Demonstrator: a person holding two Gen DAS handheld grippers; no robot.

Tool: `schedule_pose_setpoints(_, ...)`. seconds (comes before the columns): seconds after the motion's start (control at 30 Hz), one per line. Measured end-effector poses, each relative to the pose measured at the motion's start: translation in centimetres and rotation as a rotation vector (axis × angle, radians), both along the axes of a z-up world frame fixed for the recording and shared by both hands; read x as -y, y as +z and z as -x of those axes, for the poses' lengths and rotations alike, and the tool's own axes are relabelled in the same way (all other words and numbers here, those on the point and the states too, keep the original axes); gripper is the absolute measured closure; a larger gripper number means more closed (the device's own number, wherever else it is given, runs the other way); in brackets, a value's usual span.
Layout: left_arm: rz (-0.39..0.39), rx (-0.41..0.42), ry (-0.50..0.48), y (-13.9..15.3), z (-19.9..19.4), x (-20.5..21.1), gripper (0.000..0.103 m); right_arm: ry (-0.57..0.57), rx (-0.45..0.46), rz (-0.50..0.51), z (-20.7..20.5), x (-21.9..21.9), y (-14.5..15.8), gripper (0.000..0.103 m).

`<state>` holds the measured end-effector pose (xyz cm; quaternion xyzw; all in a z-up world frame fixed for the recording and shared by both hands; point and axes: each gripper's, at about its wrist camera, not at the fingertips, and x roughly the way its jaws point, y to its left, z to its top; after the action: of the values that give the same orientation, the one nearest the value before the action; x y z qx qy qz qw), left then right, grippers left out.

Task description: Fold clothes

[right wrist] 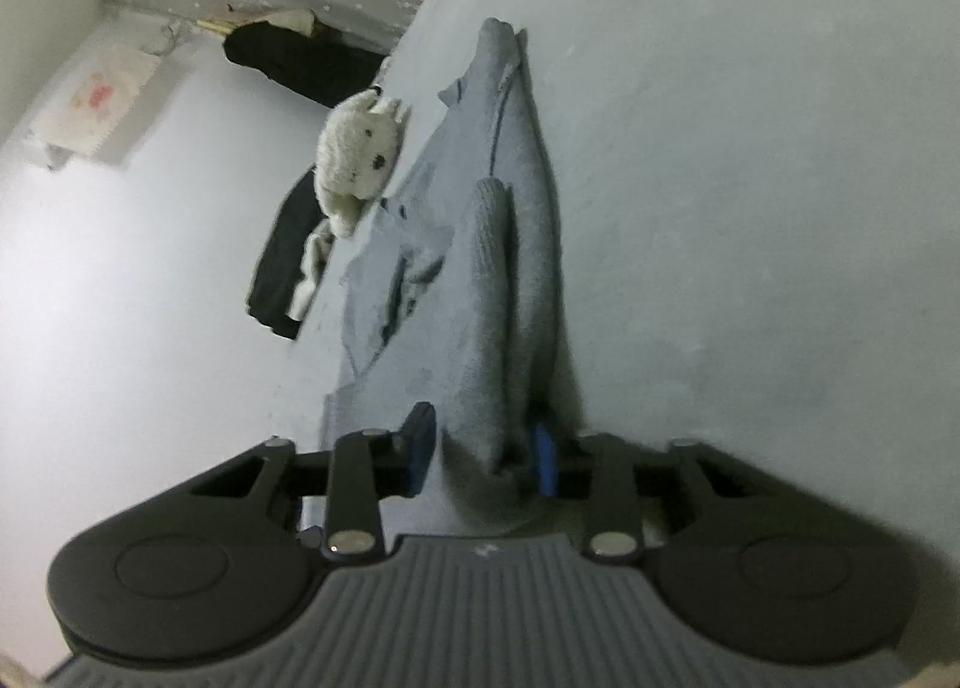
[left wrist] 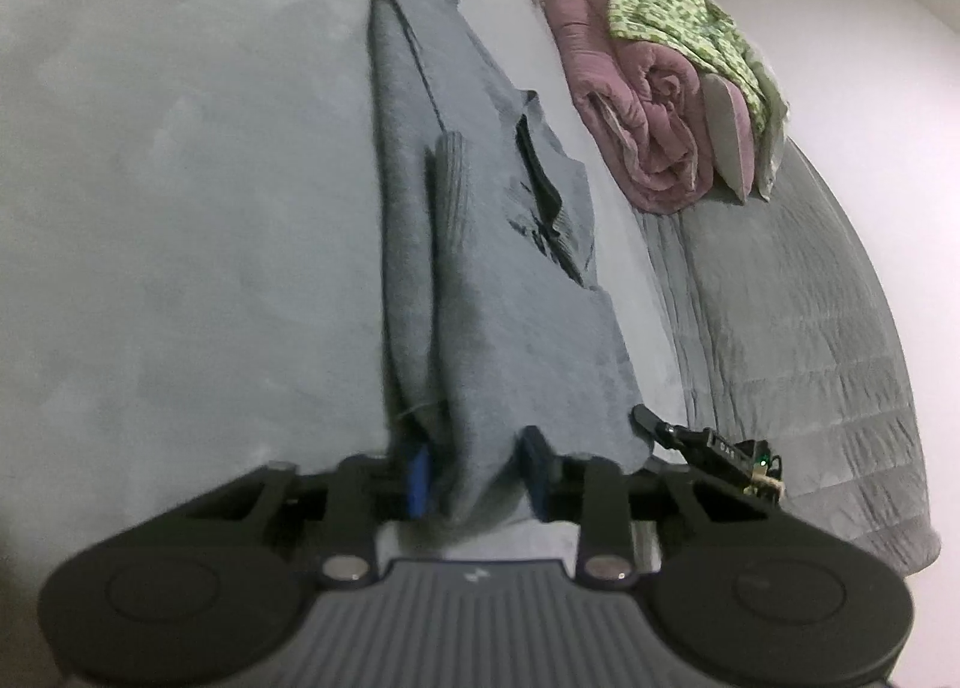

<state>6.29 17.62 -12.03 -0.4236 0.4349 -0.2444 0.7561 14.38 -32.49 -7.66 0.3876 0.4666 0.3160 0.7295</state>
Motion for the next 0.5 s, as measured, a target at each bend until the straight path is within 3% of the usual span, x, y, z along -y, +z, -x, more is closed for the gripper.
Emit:
schedule_pose_setpoints(0.07,0.026,-0.009,0.032,0.1,0.3,-0.1,0.087,-0.020,-0.017,0.001,0.0,0.1,-0.4,0.087)
schedule_pose_setpoints(0.5,0.184,-0.069,0.228,1.0,2.6,-0.9,0.091,-0.116,-0.048,-0.086,2.2,-0.6,2.5,0.089)
